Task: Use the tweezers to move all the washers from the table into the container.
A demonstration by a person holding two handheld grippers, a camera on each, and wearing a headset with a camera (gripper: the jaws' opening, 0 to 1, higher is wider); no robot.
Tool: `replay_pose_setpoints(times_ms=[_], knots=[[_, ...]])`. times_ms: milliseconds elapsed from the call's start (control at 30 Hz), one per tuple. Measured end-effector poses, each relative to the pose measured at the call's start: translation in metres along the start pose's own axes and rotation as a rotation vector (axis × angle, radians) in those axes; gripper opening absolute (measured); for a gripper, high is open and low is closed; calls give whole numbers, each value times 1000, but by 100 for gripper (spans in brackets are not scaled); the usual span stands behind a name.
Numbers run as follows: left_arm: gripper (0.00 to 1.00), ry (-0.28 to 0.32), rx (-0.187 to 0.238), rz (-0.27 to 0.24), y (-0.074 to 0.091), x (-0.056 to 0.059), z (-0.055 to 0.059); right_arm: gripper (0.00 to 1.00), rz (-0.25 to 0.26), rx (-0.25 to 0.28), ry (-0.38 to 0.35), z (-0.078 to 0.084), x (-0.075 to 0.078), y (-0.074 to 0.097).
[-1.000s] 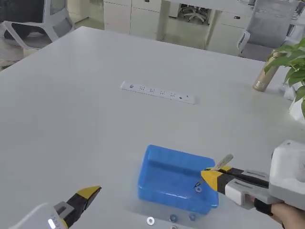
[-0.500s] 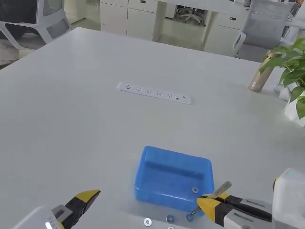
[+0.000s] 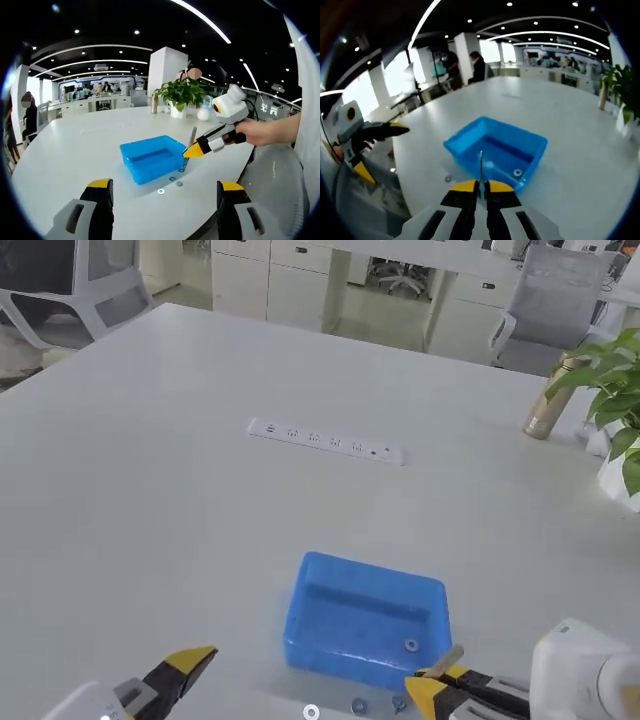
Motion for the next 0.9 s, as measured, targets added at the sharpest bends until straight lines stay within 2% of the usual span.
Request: replay_pose_setpoints(times_ms=[200,333,433,533,600,733,900], knots=[[86,1,-1,-1,0,0,0,3,18,4,24,-5,7,-2],[85,-1,-4,-2,0,-1,1,3,12,-7,27,-4,9,-4],[85,0,-3,-4,0,-1,0,3,18,-19,52,0,7,-4],[85,2,3,-7,0,-1,-1,3,8,-6,54,0,5,-6],[85,5,3,-5,0,-1,0,4,22,0,72,0,6,-8],[84,1,0,-4,0,0,0,4,22,-22,71,3,7,-10],[84,1,-1,-2,0,0,0,4,20,-25,66,2,4,-9]])
Point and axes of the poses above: the centre of the closed fingertips' face, and the gripper's own axes: y roughly backward along the fingers, x roughly to its right, z roughly out of its underside, the point moved 1 cm from there along y, roughly backward along the fingers, and after that the axes turned 14 degrees about -y, right-handed, at the moved point
